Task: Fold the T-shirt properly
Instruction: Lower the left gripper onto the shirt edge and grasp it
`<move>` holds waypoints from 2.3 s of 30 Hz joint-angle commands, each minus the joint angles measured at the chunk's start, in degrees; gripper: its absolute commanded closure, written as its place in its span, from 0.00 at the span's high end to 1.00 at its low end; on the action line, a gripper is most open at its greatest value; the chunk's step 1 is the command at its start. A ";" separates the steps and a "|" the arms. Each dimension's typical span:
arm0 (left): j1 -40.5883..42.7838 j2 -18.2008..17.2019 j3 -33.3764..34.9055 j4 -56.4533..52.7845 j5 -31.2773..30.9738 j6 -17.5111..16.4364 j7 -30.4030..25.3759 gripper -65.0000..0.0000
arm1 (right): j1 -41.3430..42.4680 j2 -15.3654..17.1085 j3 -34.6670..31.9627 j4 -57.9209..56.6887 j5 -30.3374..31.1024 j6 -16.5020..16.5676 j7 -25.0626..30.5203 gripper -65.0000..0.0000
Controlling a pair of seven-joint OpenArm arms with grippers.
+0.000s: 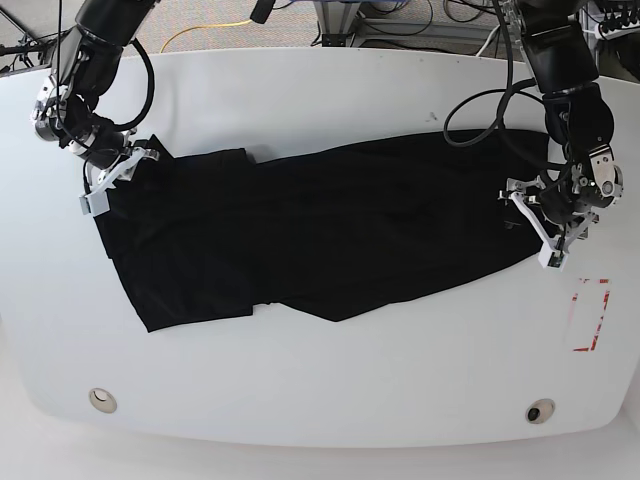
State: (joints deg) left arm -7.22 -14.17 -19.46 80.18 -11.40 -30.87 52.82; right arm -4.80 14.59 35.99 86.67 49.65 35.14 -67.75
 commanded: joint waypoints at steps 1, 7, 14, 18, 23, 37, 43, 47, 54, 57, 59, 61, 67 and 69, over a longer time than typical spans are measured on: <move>-1.26 -0.81 -0.10 -0.84 -0.60 -0.12 -2.93 0.72 | 0.71 0.84 0.28 1.02 1.21 0.25 0.89 0.00; -0.73 -0.81 -0.01 -1.11 -0.60 -0.20 -4.42 0.72 | 0.71 0.84 0.36 1.02 1.21 0.25 0.89 0.00; 0.59 -0.90 -0.01 0.39 -0.60 -2.49 -1.78 0.71 | 0.71 0.84 0.54 1.02 1.30 0.25 0.89 0.00; 0.85 -0.90 -0.01 -0.67 -0.51 -4.60 -1.52 0.71 | 0.71 0.84 0.54 1.02 1.30 0.25 0.89 0.00; 1.99 -0.90 -0.01 -0.23 -0.43 -5.48 -1.43 0.55 | 0.80 0.84 0.54 1.02 1.30 0.16 0.89 0.00; 6.30 -2.22 -0.10 11.20 -0.60 -6.09 -1.70 0.15 | 0.97 0.84 0.36 1.02 1.30 0.07 0.89 0.00; 10.08 -2.57 -0.01 17.88 -0.51 -6.18 -1.43 0.15 | 0.97 0.75 0.36 0.93 1.30 0.07 0.89 0.00; 10.87 -3.54 -0.10 17.80 -0.51 -6.18 -1.43 0.13 | 1.06 0.75 0.36 0.93 1.30 0.07 0.89 0.00; 10.26 -3.63 -0.54 12.35 -0.51 -4.69 -1.43 0.26 | 1.15 0.75 0.28 0.23 1.30 0.07 0.89 0.00; 9.03 -3.45 -3.26 11.38 -0.51 -1.79 -1.43 0.49 | 1.15 0.75 0.28 0.23 1.30 0.07 0.89 0.00; 8.85 -3.28 -4.49 10.94 -0.69 -1.17 -1.43 0.60 | 1.15 0.75 0.28 0.23 1.30 0.07 0.89 0.00; 8.59 -2.92 -4.67 10.41 -0.78 -1.61 -1.43 0.65 | 1.15 0.75 0.28 0.23 1.30 0.07 0.89 0.00; 8.23 -2.92 -4.49 7.25 -0.87 -2.23 -1.52 0.63 | 0.97 0.75 0.28 0.23 1.30 0.07 0.89 0.00; 7.36 -2.84 -3.79 6.28 -0.95 -2.40 -1.52 0.63 | 1.15 0.75 0.28 0.23 1.30 0.07 0.89 0.00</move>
State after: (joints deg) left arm 1.74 -15.92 -23.62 86.26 -11.99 -33.08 51.86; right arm -4.49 14.44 36.03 86.08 49.69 34.96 -67.75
